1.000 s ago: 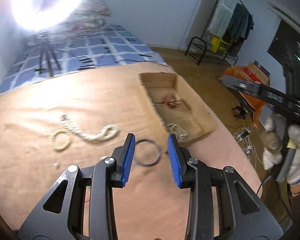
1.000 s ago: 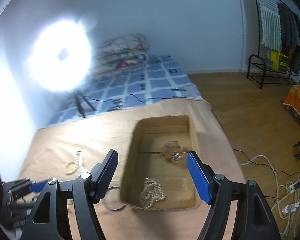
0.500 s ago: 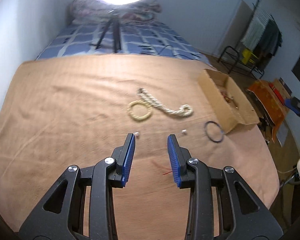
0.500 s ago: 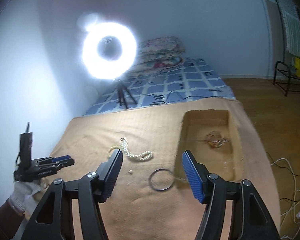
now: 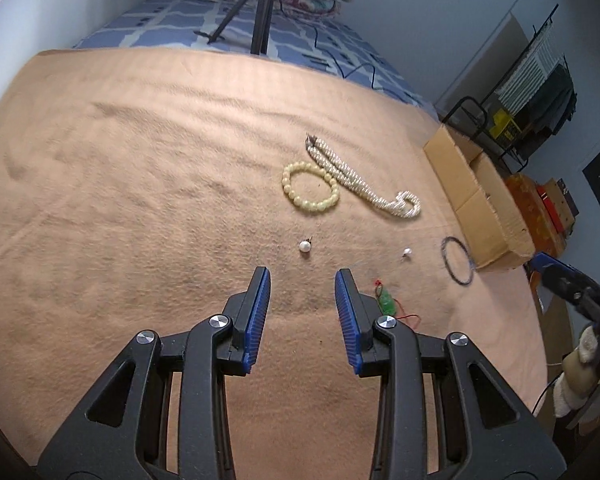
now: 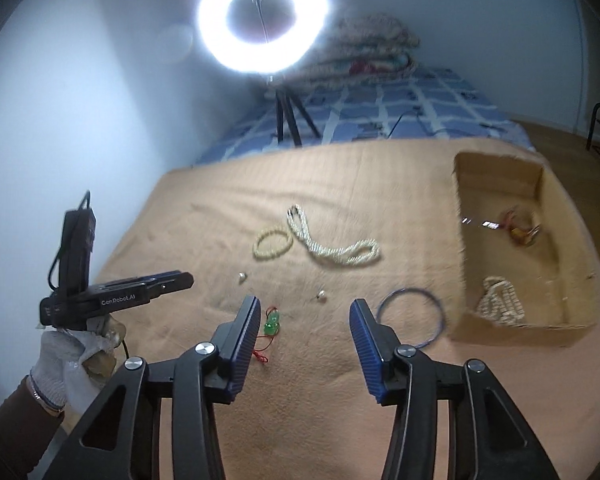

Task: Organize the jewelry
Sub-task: 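Move the left tool back over the blanket toward the white pearl earring, then close the left tool on the white pearl earring, then carry the pearl earring in the left tool over the cardboard box, then open the left tool to drop the pearl earring into the box, then move both tools back over the blanket toward the remaining jewelry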

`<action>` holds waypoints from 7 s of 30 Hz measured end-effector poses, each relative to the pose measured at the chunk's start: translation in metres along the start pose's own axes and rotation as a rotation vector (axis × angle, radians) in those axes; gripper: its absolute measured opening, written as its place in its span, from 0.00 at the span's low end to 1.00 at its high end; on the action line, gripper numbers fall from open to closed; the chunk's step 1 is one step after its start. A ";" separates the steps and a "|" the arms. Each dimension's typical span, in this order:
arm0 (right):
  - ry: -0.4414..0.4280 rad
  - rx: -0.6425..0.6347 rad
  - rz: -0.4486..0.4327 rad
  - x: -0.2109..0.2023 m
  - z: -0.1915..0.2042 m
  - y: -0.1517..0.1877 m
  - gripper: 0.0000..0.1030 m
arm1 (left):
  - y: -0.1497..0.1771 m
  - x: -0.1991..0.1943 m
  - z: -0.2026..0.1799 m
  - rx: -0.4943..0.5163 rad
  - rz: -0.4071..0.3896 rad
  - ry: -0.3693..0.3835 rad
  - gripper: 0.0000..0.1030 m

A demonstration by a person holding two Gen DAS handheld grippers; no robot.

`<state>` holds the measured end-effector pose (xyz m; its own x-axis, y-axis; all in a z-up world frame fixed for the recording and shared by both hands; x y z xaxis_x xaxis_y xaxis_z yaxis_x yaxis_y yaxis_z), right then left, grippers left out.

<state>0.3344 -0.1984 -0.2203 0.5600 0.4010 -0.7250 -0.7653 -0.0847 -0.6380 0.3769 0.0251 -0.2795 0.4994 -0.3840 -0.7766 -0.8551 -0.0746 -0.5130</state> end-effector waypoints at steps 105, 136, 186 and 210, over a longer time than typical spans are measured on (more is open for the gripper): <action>0.094 0.029 -0.096 -0.047 -0.085 -0.004 0.06 | -0.038 0.005 -0.127 0.273 -0.136 0.000 0.06; 0.230 0.093 -0.096 -0.056 -0.210 -0.016 0.06 | -0.082 0.136 -0.306 0.390 -0.037 0.086 0.06; 0.305 0.096 -0.079 -0.031 -0.232 -0.016 0.63 | -0.092 0.158 -0.308 0.371 -0.026 0.039 0.40; 0.159 0.055 -0.151 -0.058 -0.149 -0.026 0.69 | -0.111 0.058 -0.170 0.250 -0.104 -0.011 0.41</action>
<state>0.3689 -0.3548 -0.2005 0.7091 0.2561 -0.6570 -0.6829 0.0172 -0.7303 0.4769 -0.1457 -0.2056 0.5852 -0.3758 -0.7185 -0.7392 0.1169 -0.6632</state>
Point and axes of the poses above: each gripper's, at about its wrist camera, not at the fingertips, and x roughly the way its jaws point, z to its left, y to its underside, the point moved 7 cm from there along x, roughly the way its jaws point, and after that the axes turned 1 degree about x, right-handed, at the moved point
